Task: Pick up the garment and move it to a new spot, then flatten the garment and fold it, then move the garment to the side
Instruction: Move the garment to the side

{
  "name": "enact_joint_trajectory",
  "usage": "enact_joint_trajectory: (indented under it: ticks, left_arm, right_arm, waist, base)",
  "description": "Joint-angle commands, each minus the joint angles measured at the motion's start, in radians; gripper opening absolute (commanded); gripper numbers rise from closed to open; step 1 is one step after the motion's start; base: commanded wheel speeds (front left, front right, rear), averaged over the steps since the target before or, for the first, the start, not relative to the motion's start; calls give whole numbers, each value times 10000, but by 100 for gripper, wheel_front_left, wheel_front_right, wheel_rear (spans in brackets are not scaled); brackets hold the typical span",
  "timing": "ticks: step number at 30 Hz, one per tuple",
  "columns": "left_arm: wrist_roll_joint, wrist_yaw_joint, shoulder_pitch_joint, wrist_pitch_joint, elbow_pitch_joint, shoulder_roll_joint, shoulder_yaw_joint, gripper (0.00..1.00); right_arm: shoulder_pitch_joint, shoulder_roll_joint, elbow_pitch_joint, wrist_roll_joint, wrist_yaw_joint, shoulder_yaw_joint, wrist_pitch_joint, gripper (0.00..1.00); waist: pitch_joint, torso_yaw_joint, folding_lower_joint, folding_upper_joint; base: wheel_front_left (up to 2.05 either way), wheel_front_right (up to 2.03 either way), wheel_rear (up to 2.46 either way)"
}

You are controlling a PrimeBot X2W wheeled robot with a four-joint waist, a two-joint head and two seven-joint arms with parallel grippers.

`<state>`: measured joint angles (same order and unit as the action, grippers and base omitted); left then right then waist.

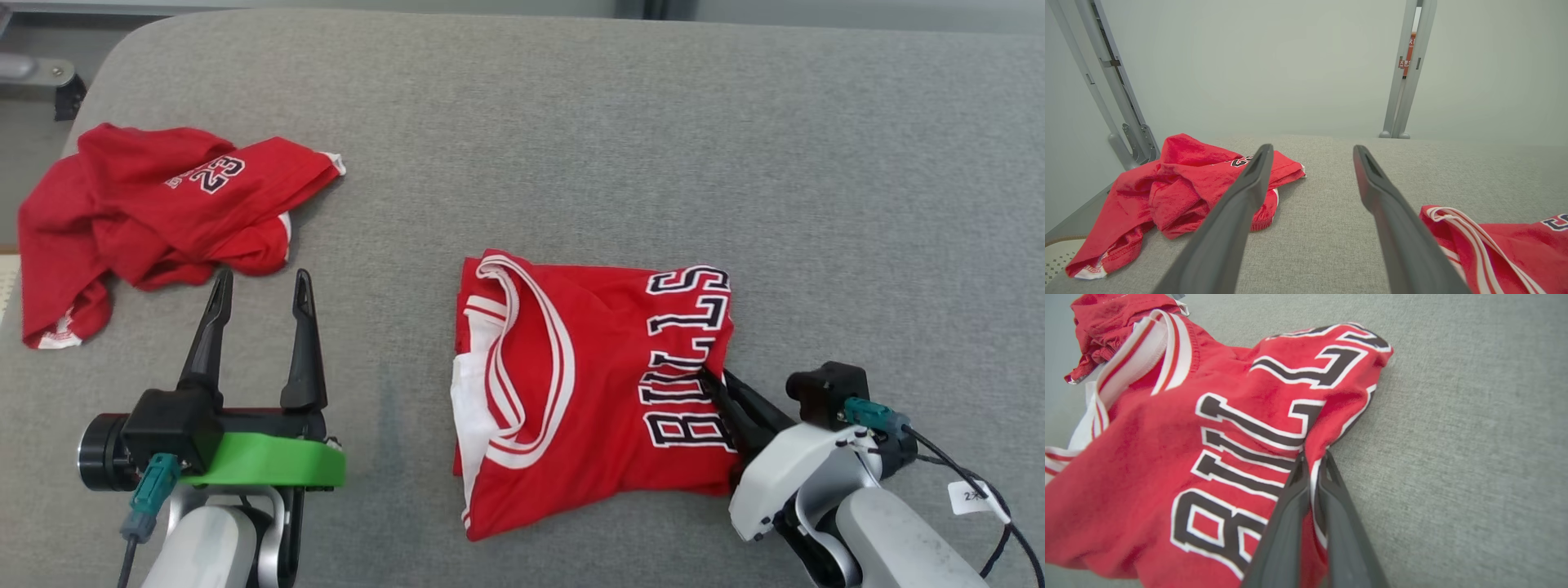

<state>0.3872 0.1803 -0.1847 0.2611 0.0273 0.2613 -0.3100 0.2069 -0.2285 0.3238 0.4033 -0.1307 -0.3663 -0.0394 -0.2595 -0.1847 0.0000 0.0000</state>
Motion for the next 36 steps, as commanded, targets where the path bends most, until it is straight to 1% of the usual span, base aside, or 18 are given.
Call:
enact_joint_trajectory:
  ticks: [1,5,8,10,14,15,21,27,30,33,34,35,36]
  left_arm:
    - [-101,-50,59,50,-85,-37,58,100]
    - [-278,-153,28,50,-250,-61,34,100]
    - [-419,-264,-162,51,-418,-98,-65,100]
    - [-518,-380,-419,50,-525,-120,-198,100]
    - [-706,-618,-1003,-3,-727,-147,-513,100]
    - [-752,-673,-1189,-26,-799,-154,-602,100]
    - [-1135,-1043,-2196,-187,-1069,-122,-1029,100]
    - [-1353,-1301,-3049,-297,-1311,-233,-1370,100]
    - [-1452,-1369,-3342,-313,-1319,-291,-1506,100]
    - [-1498,-1413,-3487,-286,-1249,-332,-1587,100]
    - [-1498,-1418,-3507,-272,-1218,-326,-1584,100]
    - [-1494,-1415,-3507,-259,-1176,-320,-1588,100]
    - [-1474,-1409,-3483,-244,-1119,-315,-1589,100]
  right_arm:
    - [223,-138,-152,28,0,-65,-134,0]
    - [527,-555,-357,105,8,-264,-240,0]
    - [813,-898,-357,208,8,-61,-318,0]
    - [1070,-1236,-244,226,8,251,-339,0]
    - [1904,-1932,33,351,6,1031,-388,0]
    - [2165,-2189,199,366,8,1232,-371,0]
    - [3452,-3536,1239,618,8,2425,-648,0]
    - [4369,-4635,2328,520,6,3736,-737,0]
    - [4677,-4949,2815,368,8,4389,-821,0]
    - [4848,-4891,3125,207,6,4714,-840,0]
    - [4903,-4867,3287,85,6,4818,-782,36]
    - [4955,-4824,3383,5,6,4894,-814,66]
    - [5009,-4722,3465,-57,6,5001,-928,100]
  waist:
    - [76,678,0,0]
    - [55,1474,0,0]
    - [-134,1871,0,0]
    - [-389,2055,0,0]
    - [-1263,2308,0,0]
    - [-1526,2363,0,0]
    - [-2745,2467,0,0]
    - [-3672,2310,0,0]
    - [-3967,2229,0,0]
    - [-4032,2220,0,0]
    - [-4027,2245,0,0]
    - [-3997,2274,0,0]
    - [-3932,2309,0,0]
  base:
    - [0,0,0]
    - [0,0,0]
    - [0,0,0]
    - [0,0,0]
    - [0,0,0]
    - [0,0,0]
    - [0,0,0]
    - [0,0,0]
    - [0,0,0]
    - [0,0,0]
    - [0,0,0]
    - [0,0,0]
    - [0,0,0]
